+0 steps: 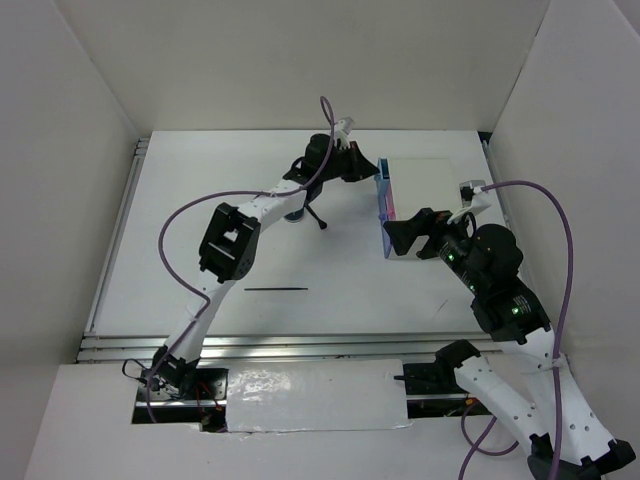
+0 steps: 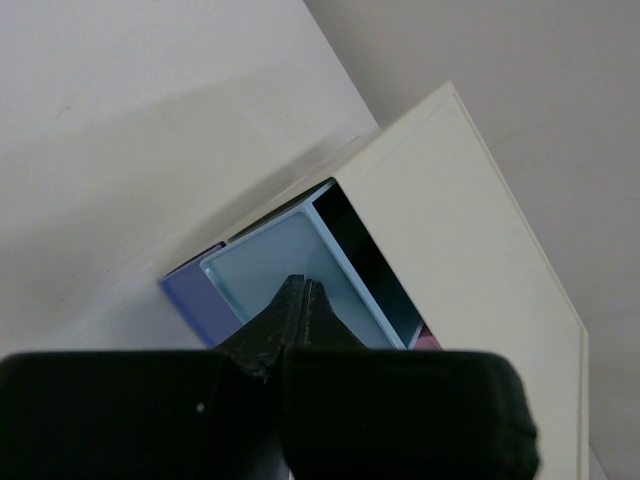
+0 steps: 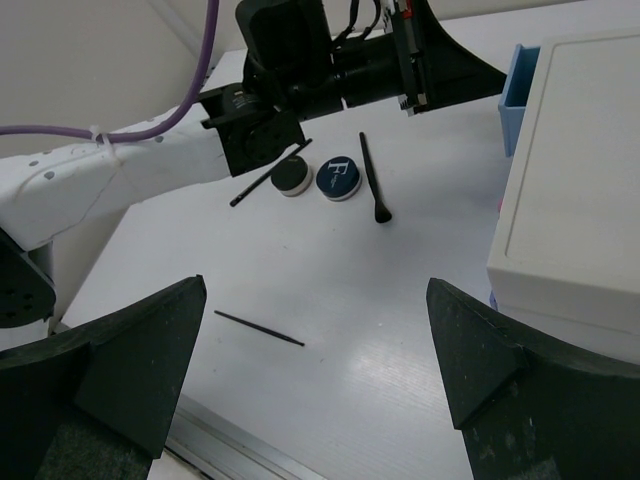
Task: Organize the makeup
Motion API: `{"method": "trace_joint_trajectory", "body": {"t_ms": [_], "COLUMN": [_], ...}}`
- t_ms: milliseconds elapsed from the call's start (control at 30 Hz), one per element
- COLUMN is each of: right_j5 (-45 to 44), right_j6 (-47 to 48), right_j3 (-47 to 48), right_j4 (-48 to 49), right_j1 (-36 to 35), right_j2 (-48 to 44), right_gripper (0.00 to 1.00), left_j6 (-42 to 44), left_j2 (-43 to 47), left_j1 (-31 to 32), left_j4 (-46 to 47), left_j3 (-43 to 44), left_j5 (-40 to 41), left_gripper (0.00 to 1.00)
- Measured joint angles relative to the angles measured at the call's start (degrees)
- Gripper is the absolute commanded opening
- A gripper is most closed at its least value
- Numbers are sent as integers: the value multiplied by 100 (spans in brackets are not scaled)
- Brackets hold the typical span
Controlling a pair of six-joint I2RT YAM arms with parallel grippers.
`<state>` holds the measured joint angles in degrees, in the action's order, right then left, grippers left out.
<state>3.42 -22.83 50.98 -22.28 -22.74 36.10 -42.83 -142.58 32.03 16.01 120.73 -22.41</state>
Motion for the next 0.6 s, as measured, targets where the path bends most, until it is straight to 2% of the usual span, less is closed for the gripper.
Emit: {"method": "trace_joint_trajectory", "body": {"t_ms": [600], "right_j5": [0], "right_j6": [0], "right_j3": [0], "right_j4": [0], "right_j1": [0], "right_j2": [-35], "right_gripper": [99], "left_j6": [-476], "left_j2": [-181], "left_j1": [103], "left_j4": [868], "left_j3": [-63], "left_j5": [-570], "left_gripper": [9]}}
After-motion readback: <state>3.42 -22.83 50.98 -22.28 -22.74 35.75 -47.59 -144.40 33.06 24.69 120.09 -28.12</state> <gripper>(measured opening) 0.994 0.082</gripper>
